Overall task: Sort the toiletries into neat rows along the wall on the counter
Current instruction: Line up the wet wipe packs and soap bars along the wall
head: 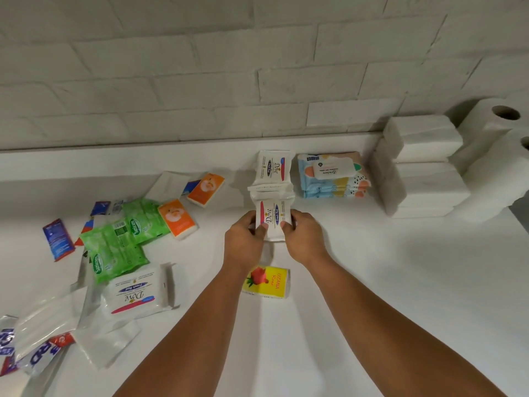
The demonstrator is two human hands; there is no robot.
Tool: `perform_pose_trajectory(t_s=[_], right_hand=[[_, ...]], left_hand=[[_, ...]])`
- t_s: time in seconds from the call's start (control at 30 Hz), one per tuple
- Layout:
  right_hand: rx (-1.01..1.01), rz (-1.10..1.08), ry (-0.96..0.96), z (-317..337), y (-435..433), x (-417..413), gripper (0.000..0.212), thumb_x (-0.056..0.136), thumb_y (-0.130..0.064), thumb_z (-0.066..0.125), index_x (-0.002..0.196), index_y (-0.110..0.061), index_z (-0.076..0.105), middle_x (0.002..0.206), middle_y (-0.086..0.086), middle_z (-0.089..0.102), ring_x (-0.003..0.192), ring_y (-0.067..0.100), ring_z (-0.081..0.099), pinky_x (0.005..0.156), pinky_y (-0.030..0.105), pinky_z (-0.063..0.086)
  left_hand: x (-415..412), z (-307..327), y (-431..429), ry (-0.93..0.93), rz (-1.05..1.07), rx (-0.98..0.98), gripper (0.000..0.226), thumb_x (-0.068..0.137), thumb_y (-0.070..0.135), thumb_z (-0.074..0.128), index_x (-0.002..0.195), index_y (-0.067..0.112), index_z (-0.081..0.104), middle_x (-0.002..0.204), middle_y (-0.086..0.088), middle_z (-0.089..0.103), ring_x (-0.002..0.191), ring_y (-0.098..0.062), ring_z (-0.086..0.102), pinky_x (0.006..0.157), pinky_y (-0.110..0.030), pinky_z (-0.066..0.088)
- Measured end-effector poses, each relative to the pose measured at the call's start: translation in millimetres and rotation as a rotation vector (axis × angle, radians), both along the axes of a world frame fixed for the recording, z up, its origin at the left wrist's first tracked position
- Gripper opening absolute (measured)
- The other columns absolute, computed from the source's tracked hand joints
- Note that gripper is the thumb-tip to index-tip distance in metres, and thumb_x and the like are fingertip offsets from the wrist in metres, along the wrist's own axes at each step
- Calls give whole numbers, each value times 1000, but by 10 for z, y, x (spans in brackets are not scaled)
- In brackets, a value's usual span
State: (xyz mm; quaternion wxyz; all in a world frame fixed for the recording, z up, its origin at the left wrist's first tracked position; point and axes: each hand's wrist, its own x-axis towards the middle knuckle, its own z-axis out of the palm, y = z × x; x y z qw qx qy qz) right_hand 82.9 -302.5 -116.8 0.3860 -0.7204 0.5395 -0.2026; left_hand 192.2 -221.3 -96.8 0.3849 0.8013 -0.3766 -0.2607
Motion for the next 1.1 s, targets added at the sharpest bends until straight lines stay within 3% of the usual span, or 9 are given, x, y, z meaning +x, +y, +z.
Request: perform_pose_trajectory(t_s=[0.1, 0.27, 0.37, 0.47, 0.63, 0.73, 0.83, 0.93, 1.1], right_hand=[[0, -5, -32, 5, 69, -55, 30, 95, -22, 59, 125, -16, 60, 122, 5, 65, 109, 23, 62, 91, 31, 50], [28, -148, -82, 26, 371, -229, 48, 95, -20, 61, 139, -12, 46, 136, 6, 55, 112, 22, 63, 92, 28, 48], [20, -175, -124, 11, 632, -321, 45, 92, -13, 63, 135, -12, 51, 127, 7, 57, 93, 16, 64, 83, 17, 44], [15, -155, -124, -1, 884, -327, 44, 90, -9, 63, 133, -13, 52, 121, 3, 56, 75, 5, 56, 76, 13, 39], [84, -195, -142, 21, 1205, -224, 69, 89, -5, 60, 148, -20, 28, 126, 0, 49, 93, 17, 61, 88, 36, 54], [103, -223, -134, 68, 1374, -141, 71, 90, -9, 60, 150, -20, 24, 128, 2, 49, 94, 17, 61, 88, 36, 54], [106, -187, -120, 119, 1565, 4, 66, 91, -12, 61, 148, -18, 29, 130, 3, 49, 95, 16, 61, 89, 30, 52], [110, -113, -52, 163, 1749, 228, 63, 90, -19, 64, 145, -19, 35, 133, 4, 49, 111, 19, 58, 96, 30, 49], [30, 32, 131, 237, 2009, 664, 55, 87, -37, 64, 138, -22, 47, 130, 5, 52, 123, 25, 45, 103, 34, 39]], left_hand=[[-23, 20, 42, -43, 7, 30, 30, 99, 30, 57, 128, 22, 60, 124, 2, 69, 106, -16, 65, 82, -16, 44], [-74, -31, 263, -39, 90, 111, 56, 96, 34, 62, 146, 15, 44, 144, -3, 55, 125, -24, 58, 101, -36, 47], [-110, -147, 447, -82, 63, 87, 59, 91, 31, 68, 143, 15, 46, 136, -3, 59, 117, -22, 59, 98, -32, 48], [-121, -223, 618, -149, 8, 90, 65, 88, 28, 71, 145, 13, 44, 136, -4, 57, 116, -23, 57, 99, -39, 50], [-66, -241, 828, -171, -40, 104, 70, 87, 22, 73, 149, 15, 40, 143, -3, 52, 124, -23, 55, 105, -42, 48], [33, -166, 970, -195, -59, 71, 65, 88, 25, 72, 146, 17, 44, 143, -2, 52, 125, -22, 55, 106, -41, 47], [223, -42, 1178, -236, -101, -26, 56, 88, 20, 71, 140, 16, 51, 140, -4, 55, 122, -24, 56, 104, -41, 47], [512, 82, 1447, -340, -140, -92, 50, 86, 18, 72, 133, 16, 58, 133, -3, 59, 116, -24, 56, 100, -38, 47], [1157, 209, 1854, -425, -153, -48, 52, 79, 20, 78, 128, 16, 61, 130, -2, 61, 118, -26, 52, 99, -34, 45]])
